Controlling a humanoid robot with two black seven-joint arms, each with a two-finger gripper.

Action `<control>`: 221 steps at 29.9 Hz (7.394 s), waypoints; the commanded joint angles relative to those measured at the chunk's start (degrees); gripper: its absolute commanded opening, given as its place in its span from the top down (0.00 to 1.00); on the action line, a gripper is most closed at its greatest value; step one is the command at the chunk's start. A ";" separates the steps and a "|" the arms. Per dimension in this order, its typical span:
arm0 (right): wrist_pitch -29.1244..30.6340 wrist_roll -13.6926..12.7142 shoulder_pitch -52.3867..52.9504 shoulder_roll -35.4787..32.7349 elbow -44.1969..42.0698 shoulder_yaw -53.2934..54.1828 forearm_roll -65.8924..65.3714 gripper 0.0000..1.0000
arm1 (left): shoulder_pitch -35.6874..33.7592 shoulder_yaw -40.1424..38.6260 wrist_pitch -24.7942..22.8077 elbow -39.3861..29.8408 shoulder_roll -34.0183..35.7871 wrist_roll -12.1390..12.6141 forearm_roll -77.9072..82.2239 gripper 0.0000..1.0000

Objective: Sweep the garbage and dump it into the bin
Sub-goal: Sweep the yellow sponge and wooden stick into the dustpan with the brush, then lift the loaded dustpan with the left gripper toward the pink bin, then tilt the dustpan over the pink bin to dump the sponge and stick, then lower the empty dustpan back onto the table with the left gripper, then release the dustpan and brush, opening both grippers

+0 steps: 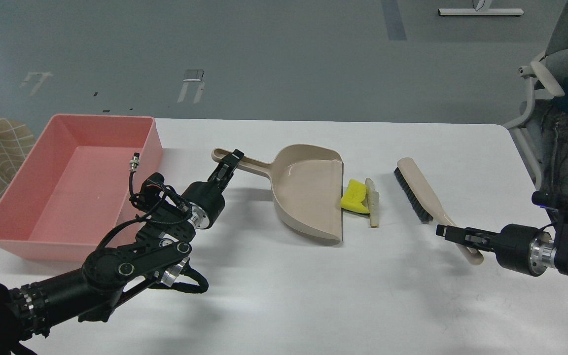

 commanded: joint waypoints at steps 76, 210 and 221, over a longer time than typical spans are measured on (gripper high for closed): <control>-9.31 -2.04 -8.54 -5.43 9.96 6.01 3.65 1.00 | 10.98 -30.16 -13.22 -16.87 32.39 -0.26 -16.70 1.00; -8.00 -2.04 -9.51 -2.71 7.41 5.40 3.65 1.00 | 6.94 -6.70 -14.37 -0.88 4.27 -1.40 10.55 0.04; -5.27 -2.13 -7.49 -0.34 5.04 5.66 11.03 1.00 | 9.14 -6.79 -14.99 -7.55 10.78 -4.13 10.55 0.03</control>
